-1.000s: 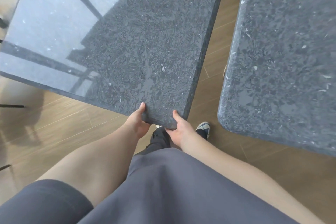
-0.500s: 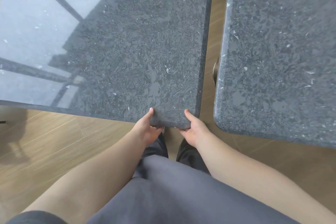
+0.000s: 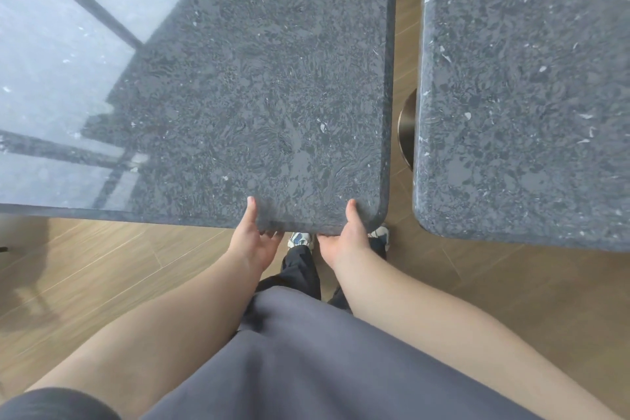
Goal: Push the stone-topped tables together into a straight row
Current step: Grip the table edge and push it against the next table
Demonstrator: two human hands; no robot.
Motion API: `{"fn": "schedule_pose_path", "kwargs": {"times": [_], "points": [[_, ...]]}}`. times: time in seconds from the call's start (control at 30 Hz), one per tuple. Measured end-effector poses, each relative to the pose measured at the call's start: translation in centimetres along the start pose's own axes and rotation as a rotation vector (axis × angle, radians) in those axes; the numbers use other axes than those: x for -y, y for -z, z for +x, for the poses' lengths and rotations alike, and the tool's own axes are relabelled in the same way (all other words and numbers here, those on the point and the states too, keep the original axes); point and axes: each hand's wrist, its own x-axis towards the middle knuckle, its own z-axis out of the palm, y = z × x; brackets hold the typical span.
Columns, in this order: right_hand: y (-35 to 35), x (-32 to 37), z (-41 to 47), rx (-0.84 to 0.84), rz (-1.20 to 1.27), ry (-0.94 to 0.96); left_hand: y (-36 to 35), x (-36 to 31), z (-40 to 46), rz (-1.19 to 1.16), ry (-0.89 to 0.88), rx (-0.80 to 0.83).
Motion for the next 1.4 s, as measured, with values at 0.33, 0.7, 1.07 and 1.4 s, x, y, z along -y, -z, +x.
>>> {"fn": "schedule_pose_path", "kwargs": {"times": [0.33, 0.7, 1.07, 1.4], "points": [[0.2, 1.4, -0.7, 0.019, -0.005, -0.039, -0.8, -1.2, 0.7, -0.001, 0.020, -0.116], [0.3, 4.6, -0.9, 0.041, -0.073, -0.108, -3.0, 0.5, 0.0, -0.013, -0.009, -0.174], [-0.1, 9.2, 0.0, 0.051, -0.116, -0.115, -6.5, 3.5, -0.6, -0.040, 0.005, -0.165], [0.9, 14.0, -1.5, 0.031, -0.519, -0.224, -7.4, 4.0, -2.6, 0.105, 0.026, -0.200]]}}
